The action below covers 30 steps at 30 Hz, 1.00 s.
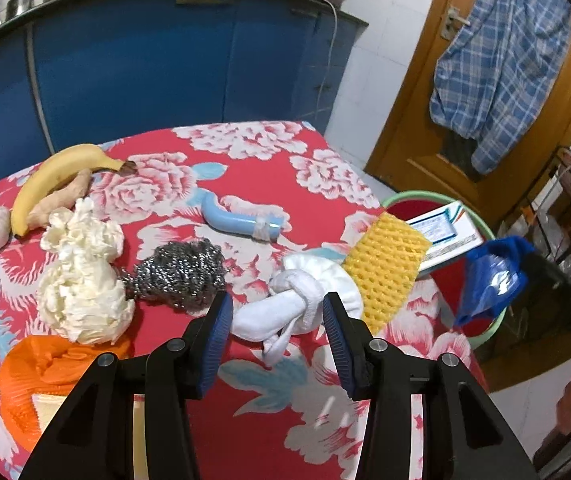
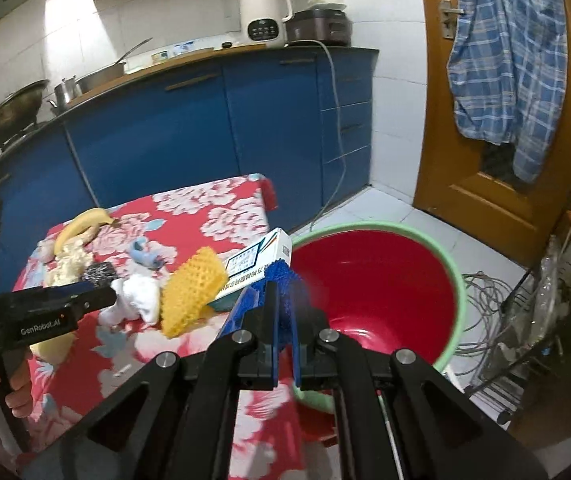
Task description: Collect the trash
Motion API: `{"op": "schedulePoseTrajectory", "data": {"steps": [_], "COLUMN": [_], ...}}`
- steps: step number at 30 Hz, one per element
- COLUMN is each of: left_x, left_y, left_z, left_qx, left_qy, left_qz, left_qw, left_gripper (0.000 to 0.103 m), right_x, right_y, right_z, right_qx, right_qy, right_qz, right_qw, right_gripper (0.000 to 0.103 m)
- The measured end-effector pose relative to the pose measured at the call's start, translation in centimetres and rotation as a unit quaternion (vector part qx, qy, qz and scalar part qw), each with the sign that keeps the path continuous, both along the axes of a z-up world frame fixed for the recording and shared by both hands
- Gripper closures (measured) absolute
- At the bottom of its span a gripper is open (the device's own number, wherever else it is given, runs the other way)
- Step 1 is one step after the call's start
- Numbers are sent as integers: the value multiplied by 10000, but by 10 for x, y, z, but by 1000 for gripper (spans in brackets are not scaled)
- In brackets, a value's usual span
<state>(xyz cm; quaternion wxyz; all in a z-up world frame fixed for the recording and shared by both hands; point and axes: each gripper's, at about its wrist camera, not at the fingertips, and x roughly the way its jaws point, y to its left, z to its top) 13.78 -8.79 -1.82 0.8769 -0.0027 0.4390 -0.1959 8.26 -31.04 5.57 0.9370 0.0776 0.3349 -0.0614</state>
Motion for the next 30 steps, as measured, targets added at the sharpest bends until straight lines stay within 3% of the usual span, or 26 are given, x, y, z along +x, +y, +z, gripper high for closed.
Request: {"op": "schedulePoseTrajectory", "data": {"steps": [5, 10, 18, 26, 30], "left_x": [5, 3, -9, -28, -35], "left_y": [-6, -9, 8, 40, 56], "left_z": [-10, -16, 4, 27, 32], "left_qx": [66, 84, -167, -441, -516], "left_qy": [142, 208, 32, -175, -187], "left_qz": [-9, -33, 144, 429, 571], "left_qw": [9999, 9997, 9998, 9980, 9969], "left_gripper": [55, 55, 55, 55, 55], "right_x": [-3, -3, -7, -22, -31], "right_y": [-5, 12, 51, 121, 150], "right_z": [3, 9, 14, -2, -12], "right_qx": [-85, -95, 135, -790, -701], "right_qy": [-86, -168, -219, -123, -15], "right_qz": [22, 449, 1269, 2415, 3011], "right_qw": [9999, 9988, 9916, 9671, 9510], "right_gripper": [96, 96, 96, 96, 96]}}
